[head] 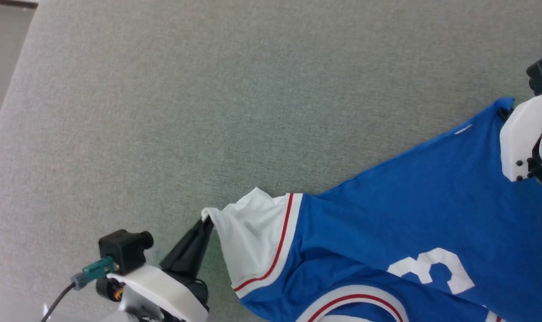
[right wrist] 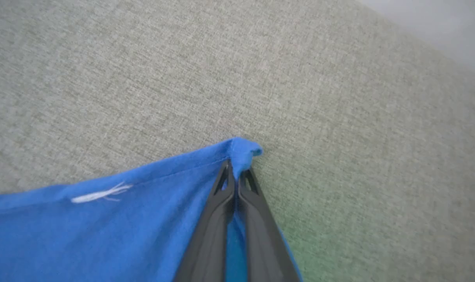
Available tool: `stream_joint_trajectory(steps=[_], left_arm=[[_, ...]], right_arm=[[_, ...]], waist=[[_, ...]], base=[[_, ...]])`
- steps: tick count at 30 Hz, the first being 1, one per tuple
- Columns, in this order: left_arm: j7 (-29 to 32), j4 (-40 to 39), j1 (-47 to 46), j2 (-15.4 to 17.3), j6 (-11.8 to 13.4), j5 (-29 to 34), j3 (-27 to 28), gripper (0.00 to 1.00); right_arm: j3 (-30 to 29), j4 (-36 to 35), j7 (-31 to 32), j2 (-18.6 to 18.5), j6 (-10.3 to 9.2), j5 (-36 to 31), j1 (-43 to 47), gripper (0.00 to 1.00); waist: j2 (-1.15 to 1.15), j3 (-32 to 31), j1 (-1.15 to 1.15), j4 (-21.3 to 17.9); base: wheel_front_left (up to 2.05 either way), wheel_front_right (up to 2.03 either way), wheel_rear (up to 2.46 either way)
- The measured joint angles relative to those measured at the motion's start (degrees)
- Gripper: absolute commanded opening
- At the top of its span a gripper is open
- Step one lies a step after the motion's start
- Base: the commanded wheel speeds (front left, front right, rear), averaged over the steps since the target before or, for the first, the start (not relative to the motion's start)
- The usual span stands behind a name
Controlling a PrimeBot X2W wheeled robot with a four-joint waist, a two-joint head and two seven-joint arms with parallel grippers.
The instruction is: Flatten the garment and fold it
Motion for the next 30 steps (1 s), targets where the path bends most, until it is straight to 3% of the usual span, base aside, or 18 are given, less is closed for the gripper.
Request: stream_joint_trajectory(steps=[6,11,18,30], left_arm=[[-2.8,0.5,-2.0,2.0,2.3,3.8,2.7,0.0],[-4.6,1.9,-7.7,4.5,2.3,7.5,4.6,0.0],[-0.2,5.7,-21.8,8.0,-0.2,11.2,5.4,0.0],[9.8,11.7,-48.8,7.3,-4.3,9.8,7.6,0.0]], right_arm=[[-3.9,-0.9,-8.8,2.7,-0.01,-1.6,1.6,0.0],[-7.2,-4.4,-14.7,5.6,-0.01,-3.3,1.5,0.0],[-8.9,-8.9,-18.4,7.1,-0.01,-4.1,-1.9,0.0],[-5.2,-10.4,-16.9,7.4,-0.01,-4.0,-15.0,0.0]], waist=[[0.0,-3.4,0.0,-2.0],[0.0,-7.5,-0.01,-4.0],[-0.01,-13.7,-0.01,-6.7],[-0.01,-19.9,-0.01,-12.5]], base=[[0.0,0.0,0.0],[0.0,0.0,0.0],[0.0,0.0,0.0],[0.0,0.0,0.0]])
